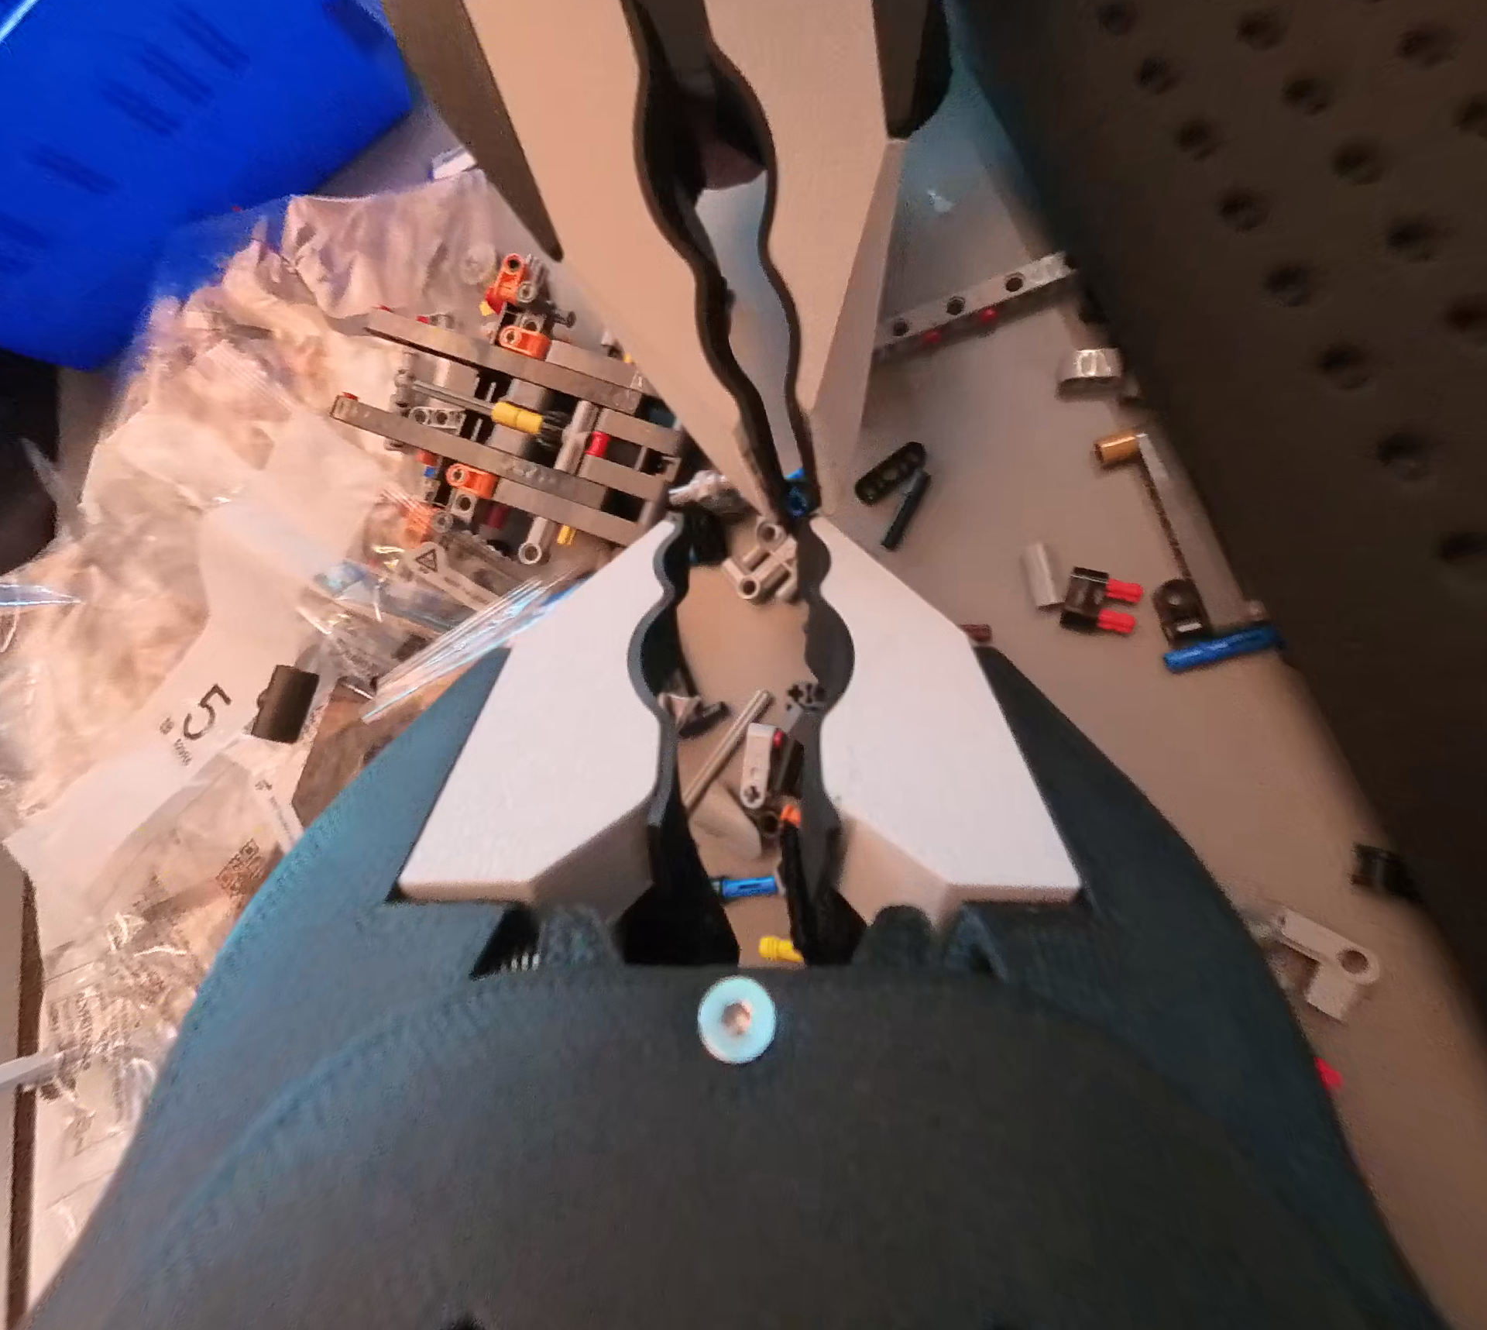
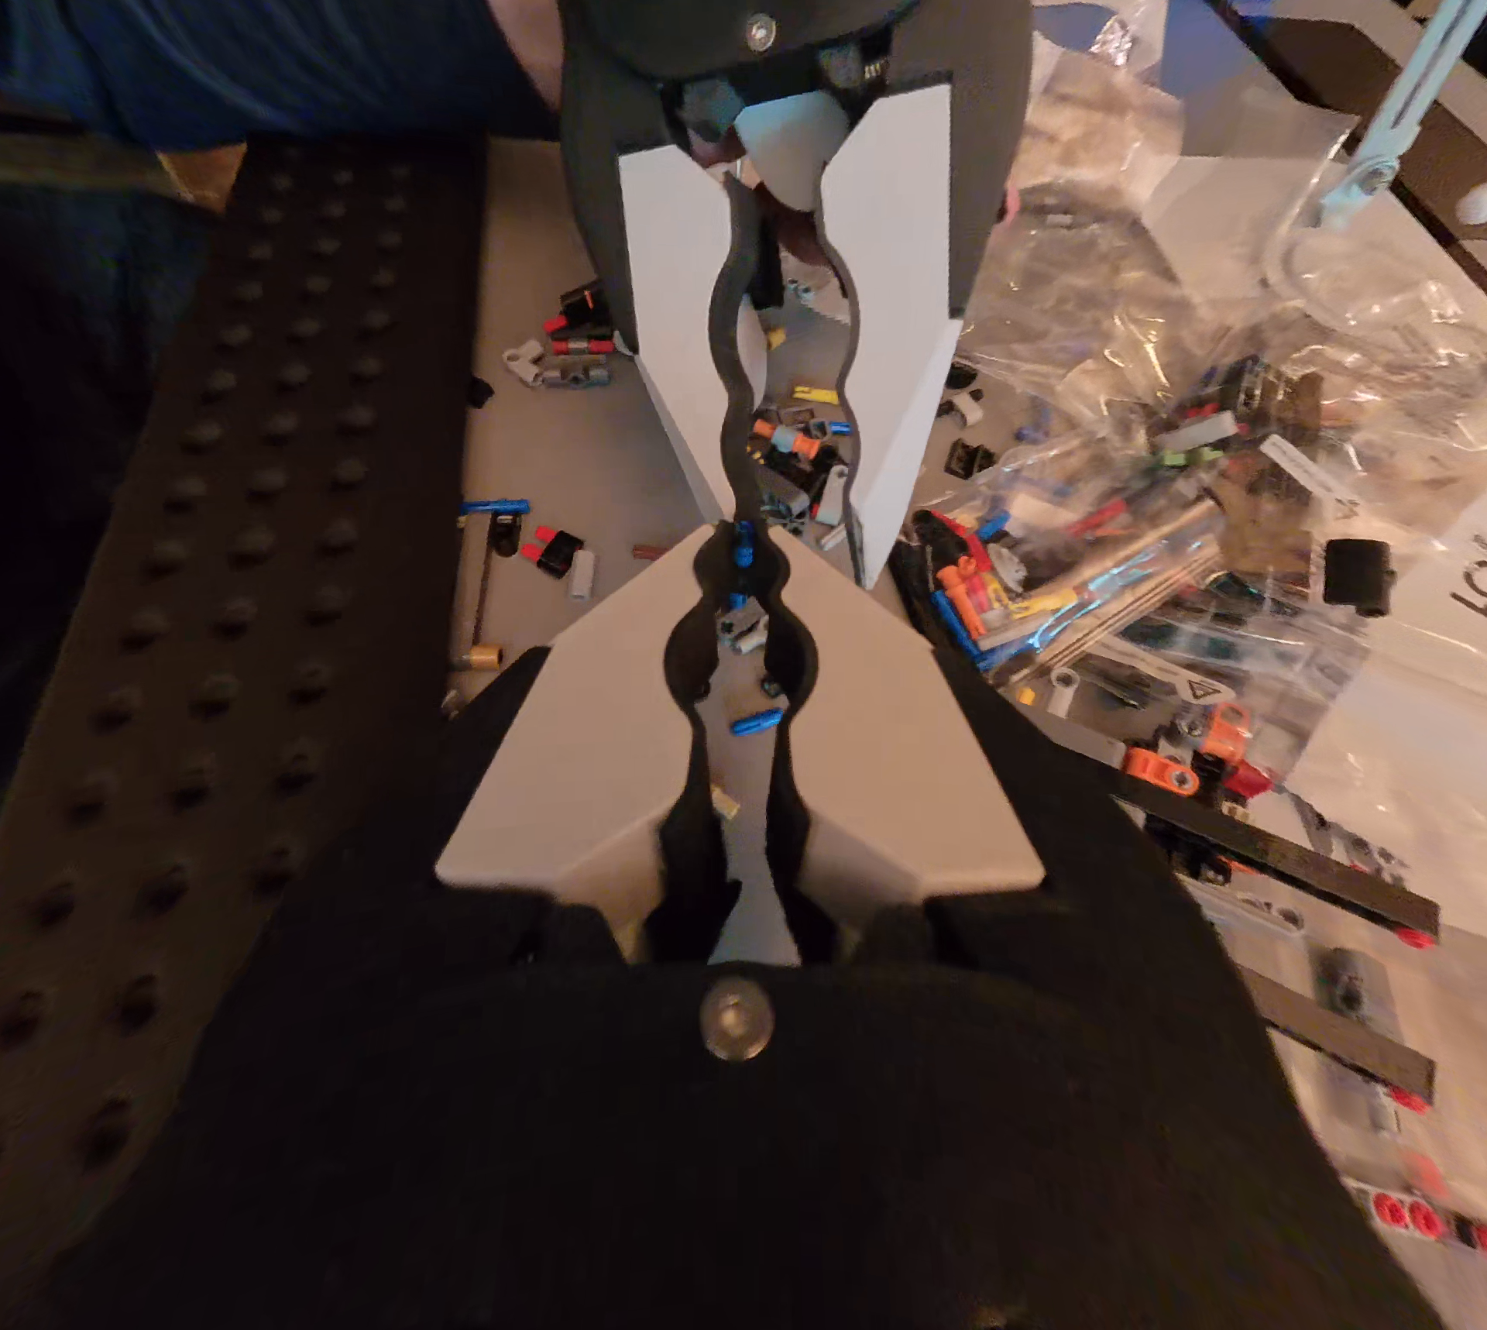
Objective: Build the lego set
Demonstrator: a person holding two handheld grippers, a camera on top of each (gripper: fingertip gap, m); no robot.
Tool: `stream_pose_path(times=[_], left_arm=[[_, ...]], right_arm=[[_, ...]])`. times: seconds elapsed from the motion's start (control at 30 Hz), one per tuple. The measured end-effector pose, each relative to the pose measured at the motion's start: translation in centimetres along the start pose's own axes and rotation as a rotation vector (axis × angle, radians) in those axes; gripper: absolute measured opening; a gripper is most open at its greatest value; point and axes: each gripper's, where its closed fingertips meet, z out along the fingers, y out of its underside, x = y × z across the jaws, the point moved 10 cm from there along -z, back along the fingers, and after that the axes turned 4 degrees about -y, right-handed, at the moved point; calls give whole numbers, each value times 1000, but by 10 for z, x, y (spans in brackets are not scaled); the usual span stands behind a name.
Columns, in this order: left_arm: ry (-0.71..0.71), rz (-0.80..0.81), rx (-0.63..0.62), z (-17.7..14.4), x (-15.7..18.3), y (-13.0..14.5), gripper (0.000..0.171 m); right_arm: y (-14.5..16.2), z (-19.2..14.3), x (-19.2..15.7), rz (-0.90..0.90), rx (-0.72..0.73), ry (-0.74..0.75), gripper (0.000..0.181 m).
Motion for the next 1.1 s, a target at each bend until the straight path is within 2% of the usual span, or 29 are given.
stream_pose_path(times=[0.13,0.23,0.4,0.5,0.57,0.63,0.87,1.1], left_arm=[[-31,-8,23,1,-3,0,18],[-54,-25,47,-1,-6,-1,20],[-31,-34,62,-1,-5,0,34],[-38,-50,117,-1,-6,-6,35],[-63,-54,139,0,-7,-9,26],[-75,-39,117,1,-7,-9,18],[-110,4,85,-1,-9,-6,16],[-114,64,56,-6,-6,-8,15]], right_arm=[[-1,-5,4,16,38,29,2],[-3,-9,5,26,78,38,1],[-8,-20,9,63,193,48,1],[-6,-17,10,55,163,64,1],[-6,-13,9,42,147,64,1],[-6,-14,9,35,150,77,1],[-7,-14,8,-14,113,132,1],[-9,-15,5,-35,114,125,1]])
